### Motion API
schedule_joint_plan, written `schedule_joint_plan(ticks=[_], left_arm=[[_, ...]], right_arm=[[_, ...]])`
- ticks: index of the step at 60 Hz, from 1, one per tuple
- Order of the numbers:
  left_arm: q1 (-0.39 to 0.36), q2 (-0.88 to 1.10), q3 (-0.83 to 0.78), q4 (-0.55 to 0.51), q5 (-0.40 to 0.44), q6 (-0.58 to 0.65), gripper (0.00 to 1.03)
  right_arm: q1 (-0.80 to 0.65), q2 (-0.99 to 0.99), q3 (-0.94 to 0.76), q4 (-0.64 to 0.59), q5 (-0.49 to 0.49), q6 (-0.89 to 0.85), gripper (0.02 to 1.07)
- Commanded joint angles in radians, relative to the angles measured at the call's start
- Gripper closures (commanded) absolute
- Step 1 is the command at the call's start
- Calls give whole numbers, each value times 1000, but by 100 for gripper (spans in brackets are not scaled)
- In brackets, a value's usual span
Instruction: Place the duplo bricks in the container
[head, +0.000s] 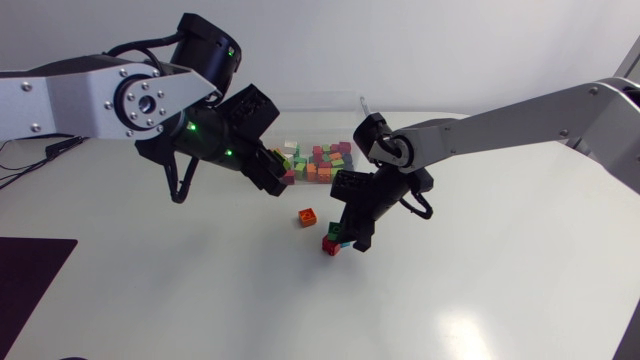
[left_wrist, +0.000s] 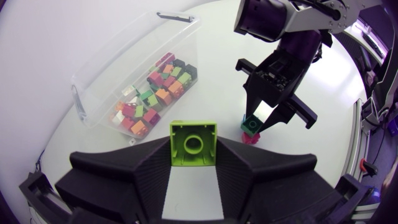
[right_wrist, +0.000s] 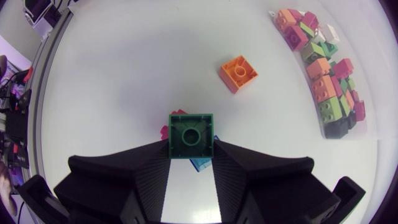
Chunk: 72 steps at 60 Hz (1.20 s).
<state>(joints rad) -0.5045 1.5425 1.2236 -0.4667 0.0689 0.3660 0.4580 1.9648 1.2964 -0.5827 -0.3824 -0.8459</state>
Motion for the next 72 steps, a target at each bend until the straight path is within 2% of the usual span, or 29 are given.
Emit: schedule_joint_plan(ticks=[1, 29, 49, 72], left_arm=[[17, -12, 31, 17, -4, -1, 69], [54, 71, 145, 74, 3, -41, 69], [92, 188, 235, 148, 22, -85, 69], [141, 384, 450, 168, 22, -141, 68]], right_arm=[[-12, -38, -2, -25, -13, -12, 91], [-71, -274, -74, 21, -42, 96, 91], [-99, -323, 4, 73, -70, 223, 91], [-108, -300, 116, 106, -70, 324, 91]])
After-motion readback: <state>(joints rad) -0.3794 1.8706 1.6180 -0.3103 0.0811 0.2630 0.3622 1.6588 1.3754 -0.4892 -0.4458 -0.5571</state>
